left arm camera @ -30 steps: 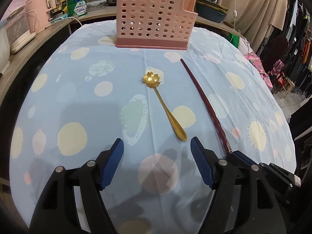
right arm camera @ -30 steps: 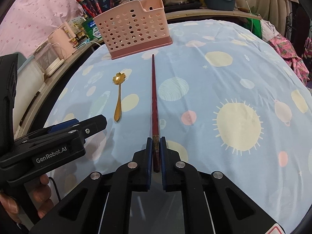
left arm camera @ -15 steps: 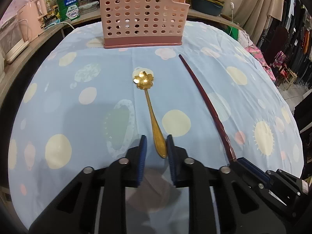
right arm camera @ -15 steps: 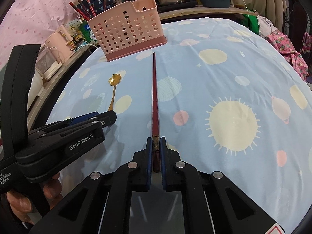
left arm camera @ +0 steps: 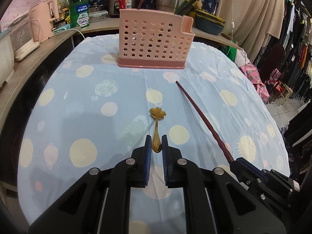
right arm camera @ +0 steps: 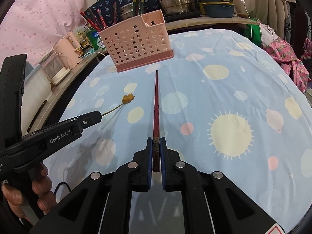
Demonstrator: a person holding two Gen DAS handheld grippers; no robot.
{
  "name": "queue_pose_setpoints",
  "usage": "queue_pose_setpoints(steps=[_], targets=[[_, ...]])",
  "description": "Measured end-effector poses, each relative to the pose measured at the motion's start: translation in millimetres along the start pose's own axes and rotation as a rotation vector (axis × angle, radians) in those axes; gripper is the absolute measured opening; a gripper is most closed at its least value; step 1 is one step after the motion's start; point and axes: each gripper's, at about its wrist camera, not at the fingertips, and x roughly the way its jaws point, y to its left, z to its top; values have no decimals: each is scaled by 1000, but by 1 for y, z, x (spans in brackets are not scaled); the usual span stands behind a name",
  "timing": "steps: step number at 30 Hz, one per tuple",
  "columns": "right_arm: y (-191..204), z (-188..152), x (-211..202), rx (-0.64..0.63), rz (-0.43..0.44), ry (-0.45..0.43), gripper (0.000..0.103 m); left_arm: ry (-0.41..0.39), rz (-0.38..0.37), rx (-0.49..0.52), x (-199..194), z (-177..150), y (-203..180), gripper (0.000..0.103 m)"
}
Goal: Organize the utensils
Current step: 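Grasp the gold spoon with the left tool while the right tool grasps the dark red chopstick, then lift the spoon and chopstick and carry them over the pink basket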
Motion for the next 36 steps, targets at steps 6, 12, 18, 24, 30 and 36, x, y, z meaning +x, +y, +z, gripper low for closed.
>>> queue_pose_setpoints(steps=[6,12,18,24,30,36], targets=[[8,13,-21,-11,27,-60,7,-63,-16,-16,-26,18,7,1],[14,31,-41,-8,55,-123,7,-106,-14,-10,-41,33,9,1],[18,55,-59,5,78,-183,7,-121,4,-12,-53,49,12,1],[21,87,-75,6,96,-259,7,-155,18,-5,-64,69,15,1],[24,119,-82,1,97,-327,7,-191,14,1,-75,94,18,1],[28,146,-81,-7,96,-364,7,-207,11,13,-77,115,17,1]])
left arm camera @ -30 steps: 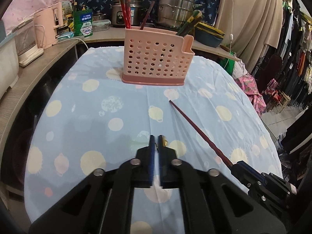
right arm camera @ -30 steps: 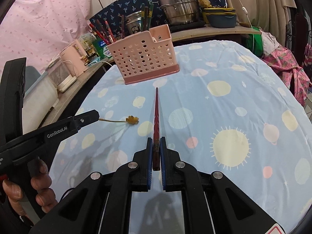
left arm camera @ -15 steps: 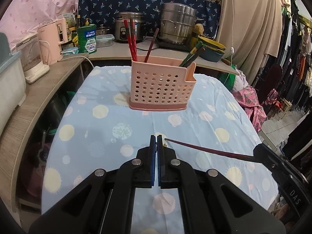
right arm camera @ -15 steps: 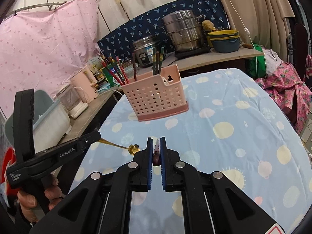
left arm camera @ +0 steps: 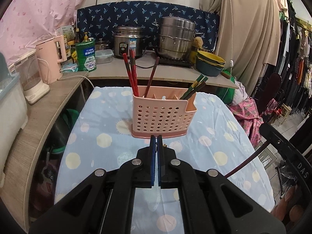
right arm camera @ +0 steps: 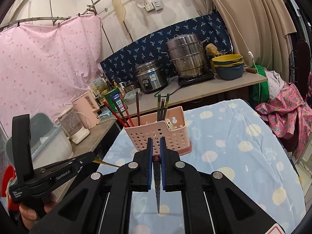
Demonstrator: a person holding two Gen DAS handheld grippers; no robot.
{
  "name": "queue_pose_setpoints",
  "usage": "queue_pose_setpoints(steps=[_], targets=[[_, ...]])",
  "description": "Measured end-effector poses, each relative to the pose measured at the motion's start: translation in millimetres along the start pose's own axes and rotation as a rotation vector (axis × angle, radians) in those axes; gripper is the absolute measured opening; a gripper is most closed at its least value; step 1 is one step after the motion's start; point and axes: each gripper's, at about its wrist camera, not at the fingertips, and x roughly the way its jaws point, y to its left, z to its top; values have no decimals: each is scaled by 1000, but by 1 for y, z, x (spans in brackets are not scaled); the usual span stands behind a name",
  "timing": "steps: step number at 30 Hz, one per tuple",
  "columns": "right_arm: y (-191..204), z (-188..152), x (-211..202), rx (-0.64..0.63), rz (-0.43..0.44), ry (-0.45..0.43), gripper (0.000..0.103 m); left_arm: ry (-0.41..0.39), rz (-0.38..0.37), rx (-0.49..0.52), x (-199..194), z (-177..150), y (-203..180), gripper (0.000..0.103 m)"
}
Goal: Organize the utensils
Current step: 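Lift the spoon and chopstick and carry them over the pink basket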
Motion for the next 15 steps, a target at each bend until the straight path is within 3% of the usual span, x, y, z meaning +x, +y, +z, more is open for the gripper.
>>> queue_pose_setpoints(steps=[7,15], targets=[[6,39,17,14,31,-56,7,-54,0,9,3,41,2,1],[17,103,37,23,47,-197,7,-89,40,23,23,93,6,1]])
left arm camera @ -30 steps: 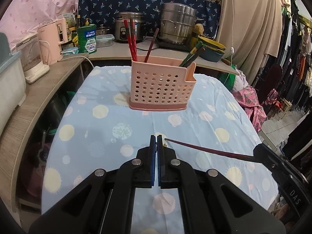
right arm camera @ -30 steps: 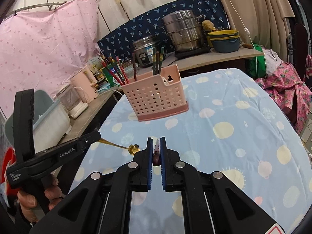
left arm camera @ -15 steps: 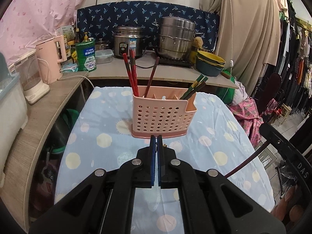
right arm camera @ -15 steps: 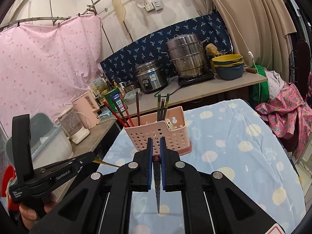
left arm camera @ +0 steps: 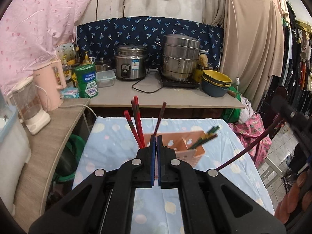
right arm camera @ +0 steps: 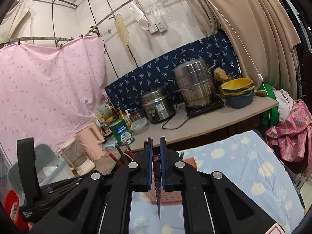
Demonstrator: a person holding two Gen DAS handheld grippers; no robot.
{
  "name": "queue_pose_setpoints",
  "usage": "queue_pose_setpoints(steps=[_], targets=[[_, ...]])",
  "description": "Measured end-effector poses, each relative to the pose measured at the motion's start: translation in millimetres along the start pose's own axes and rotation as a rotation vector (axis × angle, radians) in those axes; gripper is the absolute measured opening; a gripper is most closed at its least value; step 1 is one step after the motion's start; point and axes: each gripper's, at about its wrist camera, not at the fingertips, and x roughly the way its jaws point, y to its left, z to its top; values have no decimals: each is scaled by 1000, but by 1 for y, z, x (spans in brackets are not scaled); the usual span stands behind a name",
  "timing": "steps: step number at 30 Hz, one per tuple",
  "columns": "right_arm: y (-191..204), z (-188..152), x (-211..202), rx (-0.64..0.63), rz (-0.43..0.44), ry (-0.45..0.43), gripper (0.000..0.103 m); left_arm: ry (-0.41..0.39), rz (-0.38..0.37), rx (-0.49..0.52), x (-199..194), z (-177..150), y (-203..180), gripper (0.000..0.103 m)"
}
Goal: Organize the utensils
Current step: 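Lift the spoon and chopstick and carry them over the pink basket, then lower the spoon and chopstick into the basket and open both tools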
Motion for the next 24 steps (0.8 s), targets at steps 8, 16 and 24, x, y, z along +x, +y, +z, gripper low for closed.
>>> queue_pose_setpoints(steps=[8,16,24], targets=[[8,45,34,0,-7,-99,7,36,25,29,39,21,-1,1],[7,47,75,-36,-48,-62,7,105,28,29,71,10,2,1],[-4,10,98,-34,-63,35,7,156,33,13,91,-1,6,1]])
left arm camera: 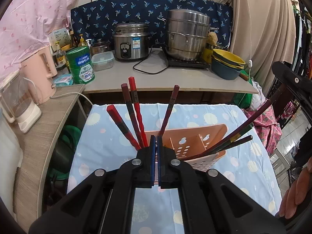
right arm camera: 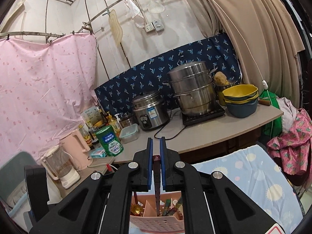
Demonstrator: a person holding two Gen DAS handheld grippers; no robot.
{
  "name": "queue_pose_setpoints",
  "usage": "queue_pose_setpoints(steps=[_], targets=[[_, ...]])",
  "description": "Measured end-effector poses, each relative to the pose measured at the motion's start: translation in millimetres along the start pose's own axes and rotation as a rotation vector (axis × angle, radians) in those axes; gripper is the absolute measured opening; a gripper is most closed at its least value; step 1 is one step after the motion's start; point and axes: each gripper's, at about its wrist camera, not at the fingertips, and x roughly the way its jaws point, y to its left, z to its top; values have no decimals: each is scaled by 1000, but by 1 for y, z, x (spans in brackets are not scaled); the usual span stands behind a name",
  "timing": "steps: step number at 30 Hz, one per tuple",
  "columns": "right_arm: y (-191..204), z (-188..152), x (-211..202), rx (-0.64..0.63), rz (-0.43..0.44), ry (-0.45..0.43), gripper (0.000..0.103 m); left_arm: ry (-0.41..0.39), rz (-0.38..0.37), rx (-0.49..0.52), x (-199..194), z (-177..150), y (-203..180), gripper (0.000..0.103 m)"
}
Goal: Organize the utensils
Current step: 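Lower the spoon and chopstick into the basket and open both tools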
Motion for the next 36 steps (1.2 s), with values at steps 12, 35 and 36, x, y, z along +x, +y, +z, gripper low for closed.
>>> queue_pose_setpoints(steps=[12,35,36], targets=[[-3,-16,12,2,-10,47,7,4,-6,-21,6,4,-2,5],[-4,-37,-17,-2,-13,82,20,-24,-2,-28,-21,-15,-8,36],[-3,-40,-19,-4,-14,90,20,-21,-2,-30,-21,-17,-8,36]])
